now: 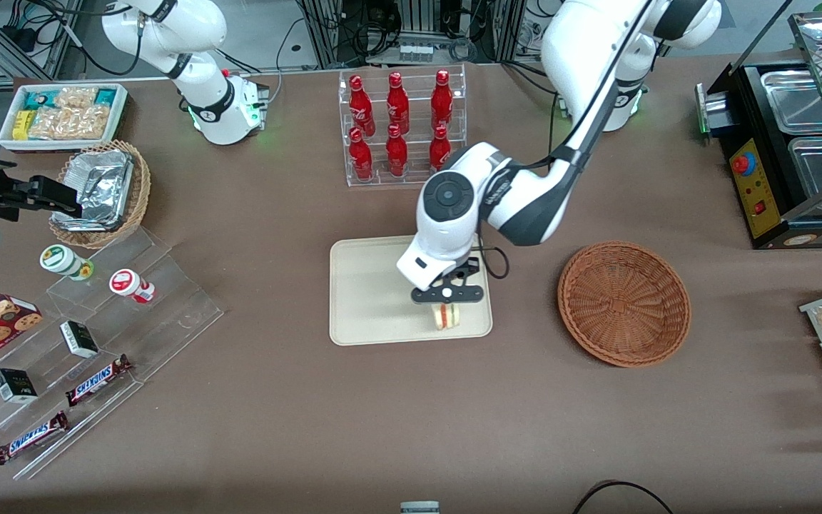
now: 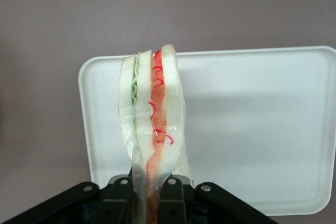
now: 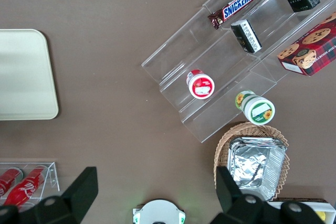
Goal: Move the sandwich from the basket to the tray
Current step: 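Lower the sandwich onto the tray and open the left gripper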
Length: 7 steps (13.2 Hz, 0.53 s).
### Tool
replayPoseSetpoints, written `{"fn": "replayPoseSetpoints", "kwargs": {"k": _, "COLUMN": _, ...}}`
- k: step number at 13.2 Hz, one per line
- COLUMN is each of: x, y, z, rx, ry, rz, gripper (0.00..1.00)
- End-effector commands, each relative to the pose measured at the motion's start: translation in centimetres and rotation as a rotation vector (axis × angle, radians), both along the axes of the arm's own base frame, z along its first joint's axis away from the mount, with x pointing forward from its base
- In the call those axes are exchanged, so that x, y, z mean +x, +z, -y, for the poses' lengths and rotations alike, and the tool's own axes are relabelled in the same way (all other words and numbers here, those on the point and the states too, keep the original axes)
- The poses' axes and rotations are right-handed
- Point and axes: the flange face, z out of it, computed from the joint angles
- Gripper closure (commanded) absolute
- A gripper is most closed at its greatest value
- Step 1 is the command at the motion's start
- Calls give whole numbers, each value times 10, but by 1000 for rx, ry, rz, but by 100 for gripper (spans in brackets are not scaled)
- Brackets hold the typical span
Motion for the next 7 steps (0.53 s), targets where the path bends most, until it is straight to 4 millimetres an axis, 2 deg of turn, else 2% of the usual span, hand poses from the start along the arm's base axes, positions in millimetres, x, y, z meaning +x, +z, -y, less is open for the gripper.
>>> {"fn": "replayPoseSetpoints", "kwargs": {"k": 1, "x": -8, "y": -11, "z": 23, "rx": 2, "ry": -6, "rz": -4, "gripper": 100}}
{"fn": "replayPoseSetpoints", "kwargs": {"k": 4, "x": -12, "y": -20, "z": 33, "rx": -10, "ry": -33, "rz": 6, "gripper": 100}}
{"fn": "replayPoseSetpoints", "kwargs": {"k": 7, "x": -17, "y": -44, "z": 50, "rx": -37, "ry": -54, "rz": 38, "gripper": 100}}
